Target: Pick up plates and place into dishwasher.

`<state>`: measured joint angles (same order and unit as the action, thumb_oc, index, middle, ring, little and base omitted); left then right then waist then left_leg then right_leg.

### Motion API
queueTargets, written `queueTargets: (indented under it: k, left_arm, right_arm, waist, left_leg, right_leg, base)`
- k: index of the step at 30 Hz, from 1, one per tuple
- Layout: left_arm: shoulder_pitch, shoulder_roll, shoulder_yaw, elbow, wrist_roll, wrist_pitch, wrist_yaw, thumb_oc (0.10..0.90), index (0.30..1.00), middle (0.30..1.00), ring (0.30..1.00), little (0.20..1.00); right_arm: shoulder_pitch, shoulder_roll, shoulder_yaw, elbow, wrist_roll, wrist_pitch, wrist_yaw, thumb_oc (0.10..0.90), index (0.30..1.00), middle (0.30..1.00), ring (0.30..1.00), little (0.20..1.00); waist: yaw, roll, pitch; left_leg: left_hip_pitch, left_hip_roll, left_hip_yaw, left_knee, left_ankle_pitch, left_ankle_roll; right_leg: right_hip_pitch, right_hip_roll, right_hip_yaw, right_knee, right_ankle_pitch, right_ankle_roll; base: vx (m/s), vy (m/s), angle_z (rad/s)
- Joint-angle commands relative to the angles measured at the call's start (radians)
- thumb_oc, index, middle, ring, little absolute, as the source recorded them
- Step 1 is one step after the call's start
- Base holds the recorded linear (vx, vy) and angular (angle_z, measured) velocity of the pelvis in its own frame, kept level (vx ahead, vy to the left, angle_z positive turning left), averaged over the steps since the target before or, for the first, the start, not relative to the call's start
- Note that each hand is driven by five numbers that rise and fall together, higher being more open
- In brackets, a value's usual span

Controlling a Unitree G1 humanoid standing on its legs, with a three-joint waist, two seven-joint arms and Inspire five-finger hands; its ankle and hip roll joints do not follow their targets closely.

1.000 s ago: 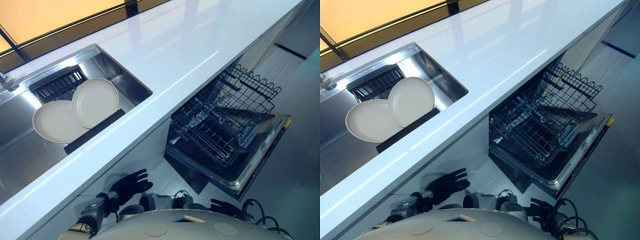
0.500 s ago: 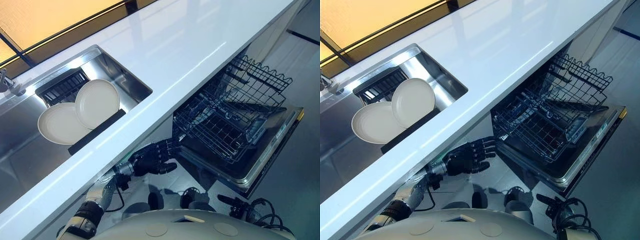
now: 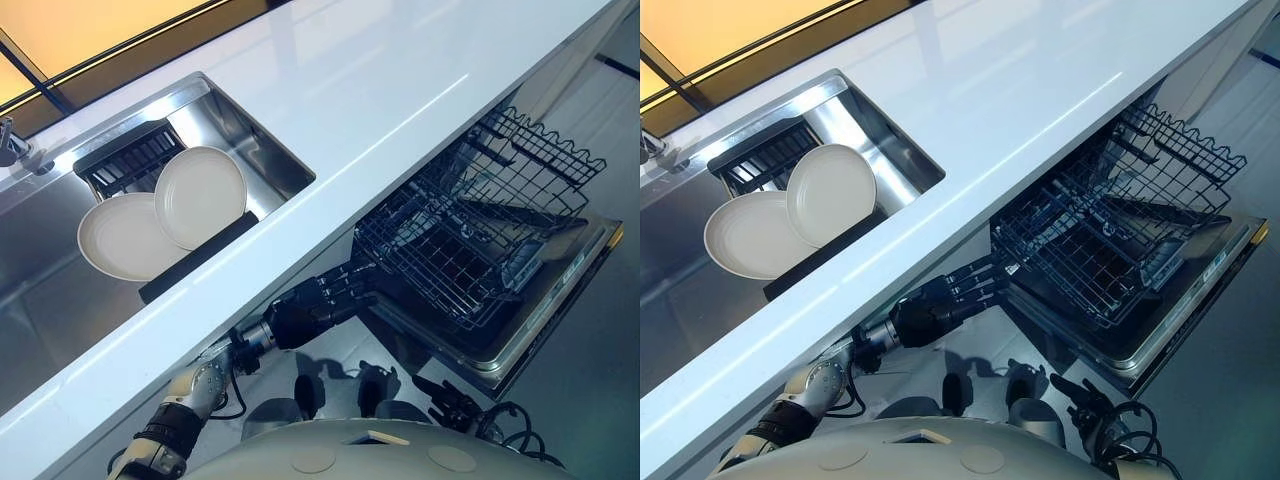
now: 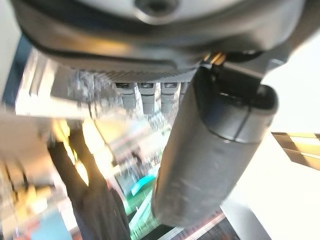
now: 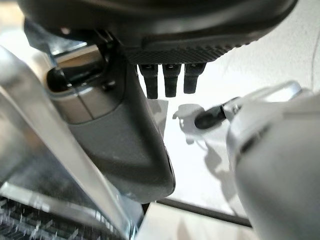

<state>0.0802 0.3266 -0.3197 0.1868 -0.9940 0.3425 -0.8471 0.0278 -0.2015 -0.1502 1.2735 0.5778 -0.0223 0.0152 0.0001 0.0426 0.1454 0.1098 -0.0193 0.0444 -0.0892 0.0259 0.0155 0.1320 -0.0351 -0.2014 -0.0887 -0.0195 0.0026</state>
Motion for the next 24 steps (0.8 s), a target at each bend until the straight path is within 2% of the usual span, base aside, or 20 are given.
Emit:
queueTargets:
  k: [1,3,4,5,6,8,13,15,17,19,21,22,23,24]
  left_arm:
    - [-0.221,-0.117,0.046,-0.398,-0.427,0.093,-0.136,0.800,0.900,0.900,0.900,0.900]
    - [-0.234,-0.167,0.025,-0.433,-0.668,0.133,-0.081,0.800,0.900,0.900,0.900,0.900]
    - [-0.237,-0.178,0.019,-0.442,-0.760,0.133,-0.045,0.800,0.900,0.900,0.900,0.900]
    - [-0.251,-0.210,0.006,-0.454,-0.929,0.091,0.030,0.800,0.900,0.900,0.900,0.900]
    - [-0.258,-0.224,-0.002,-0.461,-0.978,0.048,0.051,0.800,0.900,0.900,0.900,0.900]
    - [-0.263,-0.253,-0.033,-0.466,-0.978,-0.002,0.039,0.800,0.900,0.900,0.900,0.900]
    - [-0.257,-0.297,-0.114,-0.480,-0.978,-0.007,0.123,0.800,0.900,0.900,0.900,0.900]
    - [-0.265,-0.294,-0.135,-0.483,-0.978,-0.010,0.137,0.800,0.900,0.900,0.900,0.900]
    - [-0.279,-0.274,-0.141,-0.513,-0.978,-0.044,0.176,0.800,0.900,0.900,0.900,0.900]
    - [-0.287,-0.256,-0.143,-0.542,-0.863,-0.125,0.196,0.800,0.900,0.900,0.900,0.900]
    - [-0.285,-0.228,-0.124,-0.553,-0.531,-0.325,0.224,0.800,0.900,0.900,0.900,0.900]
    - [-0.284,-0.202,-0.100,-0.558,-0.430,-0.406,0.268,0.800,0.900,0.900,0.900,0.900]
    - [-0.282,-0.188,-0.084,-0.560,-0.382,-0.444,0.282,0.800,0.900,0.900,0.900,0.900]
    - [-0.275,-0.160,-0.046,-0.560,-0.249,-0.544,0.351,0.800,0.900,0.900,0.900,0.900]
  right_arm:
    - [-0.021,-0.067,-0.002,0.064,0.001,-0.042,0.012,0.800,0.900,0.900,0.900,0.900]
    - [-0.028,-0.061,0.020,0.074,-0.006,-0.040,0.002,0.800,0.900,0.900,0.900,0.900]
    - [-0.030,-0.059,0.027,0.076,-0.014,-0.041,-0.001,0.800,0.900,0.900,0.900,0.900]
    - [-0.038,-0.050,0.048,0.081,-0.016,-0.038,-0.012,0.800,0.900,0.900,0.900,0.900]
    - [-0.043,-0.046,0.058,0.084,-0.016,-0.038,-0.017,0.800,0.900,0.900,0.900,0.900]
    - [-0.054,-0.039,0.074,0.087,-0.016,-0.039,-0.025,0.800,0.900,0.900,0.900,0.900]
    - [-0.080,-0.028,0.109,0.062,-0.018,-0.023,-0.019,0.800,0.900,0.900,0.900,0.900]
    - [-0.092,-0.030,0.120,0.061,-0.020,-0.021,-0.019,0.800,0.900,0.900,0.900,0.900]
    - [-0.102,-0.034,0.126,0.063,-0.020,-0.020,-0.019,0.800,0.900,0.900,0.900,0.900]
    - [-0.110,-0.040,0.131,0.061,-0.019,-0.017,-0.026,0.800,0.900,0.900,0.900,0.900]
    - [-0.109,-0.051,0.128,0.057,-0.028,-0.016,-0.032,0.800,0.900,0.900,0.900,0.900]
    - [-0.104,-0.056,0.127,0.053,-0.030,-0.016,-0.035,0.800,0.900,0.900,0.900,0.900]
    - [-0.101,-0.058,0.126,0.051,-0.030,-0.017,-0.036,0.800,0.900,0.900,0.900,0.900]
    - [-0.092,-0.064,0.121,0.048,-0.032,-0.021,-0.035,0.800,0.900,0.900,0.900,0.900]
  waist:
    - [-0.003,0.046,-0.066]
    - [-0.004,0.040,-0.066]
    - [-0.005,0.039,-0.064]
    - [-0.006,0.033,-0.062]
    - [-0.005,0.030,-0.059]
    - [-0.003,0.028,-0.055]
    - [0.001,0.019,-0.046]
    - [0.004,0.015,-0.043]
    - [0.008,0.012,-0.040]
    - [0.013,0.010,-0.035]
    - [0.021,0.012,-0.030]
    - [0.027,0.013,-0.028]
    - [0.029,0.014,-0.026]
    - [0.037,0.017,-0.022]
  left_leg:
    - [0.006,-0.007,0.025,0.007,-0.110,0.015]
    - [0.010,-0.006,0.026,0.008,-0.115,0.011]
    - [0.011,-0.005,0.027,0.008,-0.115,0.010]
    - [0.012,-0.003,0.029,0.007,-0.116,0.007]
    - [0.012,-0.002,0.030,0.008,-0.116,0.005]
    - [0.009,0.002,0.033,0.007,-0.113,0.000]
    - [0.001,0.013,0.029,0.006,-0.106,-0.008]
    - [-0.004,0.018,0.026,0.005,-0.102,-0.013]
    - [-0.010,0.026,0.023,0.005,-0.097,-0.019]
    - [-0.019,0.033,0.020,0.007,-0.089,-0.028]
    - [-0.034,0.041,0.014,0.012,-0.075,-0.039]
    - [-0.041,0.042,0.009,0.016,-0.070,-0.042]
    - [-0.045,0.042,0.007,0.017,-0.067,-0.043]
    - [-0.051,0.040,-0.001,0.023,-0.064,-0.047]
  right_leg:
    - [-0.066,0.009,0.033,0.117,-0.087,0.049]
    - [-0.065,0.009,0.032,0.120,-0.089,0.049]
    - [-0.064,0.009,0.031,0.121,-0.090,0.049]
    - [-0.065,0.010,0.026,0.124,-0.091,0.048]
    - [-0.065,0.010,0.021,0.127,-0.093,0.047]
    - [-0.066,0.010,0.009,0.130,-0.094,0.046]
    - [-0.072,0.019,-0.007,0.140,-0.104,0.036]
    - [-0.073,0.027,-0.008,0.140,-0.106,0.031]
    - [-0.071,0.035,-0.010,0.135,-0.107,0.025]
    - [-0.068,0.040,-0.015,0.129,-0.108,0.020]
    - [-0.067,0.045,-0.020,0.122,-0.107,0.013]
    - [-0.066,0.045,-0.022,0.120,-0.107,0.009]
    - [-0.065,0.045,-0.023,0.119,-0.108,0.008]
    - [-0.062,0.043,-0.027,0.116,-0.109,0.006]
  base:
    - [0.03,-0.039,0.02]
    - [0.03,-0.043,0.00]
    - [0.03,-0.057,0.00]
    - [0.01,-0.057,-0.01]
    - [0.00,-0.062,-0.01]
    - [-0.03,-0.047,0.00]
    - [-0.03,-0.058,0.08]
    - [-0.04,-0.094,0.16]
    - [-0.04,-0.103,0.15]
    - [-0.04,-0.098,0.13]
    - [-0.05,-0.070,0.16]
    - [-0.04,-0.034,0.16]
    - [-0.03,-0.017,0.14]
    - [-0.03,-0.008,0.10]
